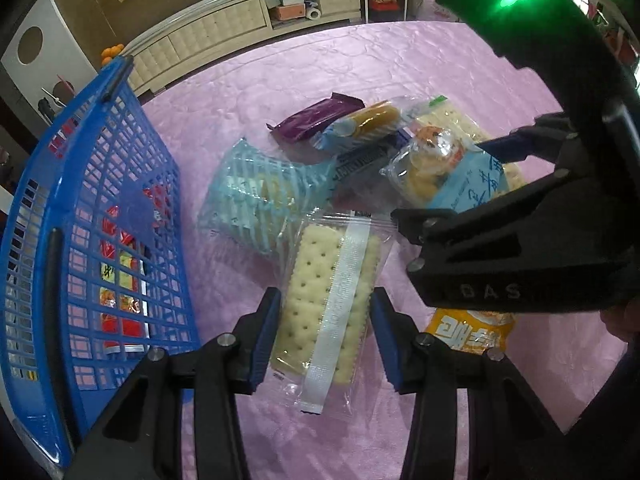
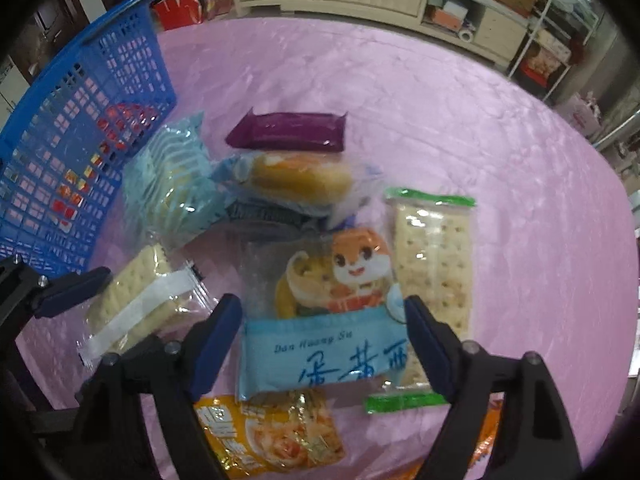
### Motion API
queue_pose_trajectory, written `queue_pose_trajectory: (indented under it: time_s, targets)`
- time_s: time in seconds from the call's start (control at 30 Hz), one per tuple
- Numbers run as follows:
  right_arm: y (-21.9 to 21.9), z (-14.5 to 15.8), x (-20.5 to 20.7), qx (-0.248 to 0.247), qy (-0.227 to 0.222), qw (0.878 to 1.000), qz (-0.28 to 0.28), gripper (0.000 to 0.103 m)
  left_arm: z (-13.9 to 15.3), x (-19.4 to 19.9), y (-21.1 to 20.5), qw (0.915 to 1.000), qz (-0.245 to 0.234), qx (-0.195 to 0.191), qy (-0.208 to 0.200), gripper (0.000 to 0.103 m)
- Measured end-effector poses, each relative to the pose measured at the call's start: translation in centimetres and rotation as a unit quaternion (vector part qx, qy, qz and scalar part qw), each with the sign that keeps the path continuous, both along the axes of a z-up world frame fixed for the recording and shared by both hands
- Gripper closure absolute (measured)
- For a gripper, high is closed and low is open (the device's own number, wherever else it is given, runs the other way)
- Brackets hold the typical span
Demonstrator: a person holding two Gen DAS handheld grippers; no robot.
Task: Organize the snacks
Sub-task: 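Grasp the white-striped cracker pack with the left tool while the right tool grasps the blue pastry bag, then lift both packets and carry them over the blue basket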
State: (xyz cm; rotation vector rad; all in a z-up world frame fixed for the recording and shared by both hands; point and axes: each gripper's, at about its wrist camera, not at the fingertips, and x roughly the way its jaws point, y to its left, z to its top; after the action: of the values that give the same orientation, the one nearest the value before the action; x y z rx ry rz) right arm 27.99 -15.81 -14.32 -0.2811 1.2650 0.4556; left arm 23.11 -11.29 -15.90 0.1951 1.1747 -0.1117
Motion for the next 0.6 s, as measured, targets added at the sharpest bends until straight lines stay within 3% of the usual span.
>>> queue_pose_trajectory:
  time_s: [0.13,0.37,0.6]
  targets:
    - [-0.4,0.1,-0.1,0.005,-0.009,1.000,0.004,0.031,0.0,0.0,0.0,1.0000,0.001,-0.003,-0.003,0.060]
    - [-1.8,1.4,-2.1,0.011,-0.028,1.000,-0.004,0.033,1.2,-0.8,-0.2,0.9997,0.000,-0.006,-0.022,0.060]
    - [-2.5,5.6,-4.7,0.023,-0.055,0.998,-0.011,0.033,4.9,-3.2,0.0,0.9983,-0.002,-0.018,-0.056,0.060]
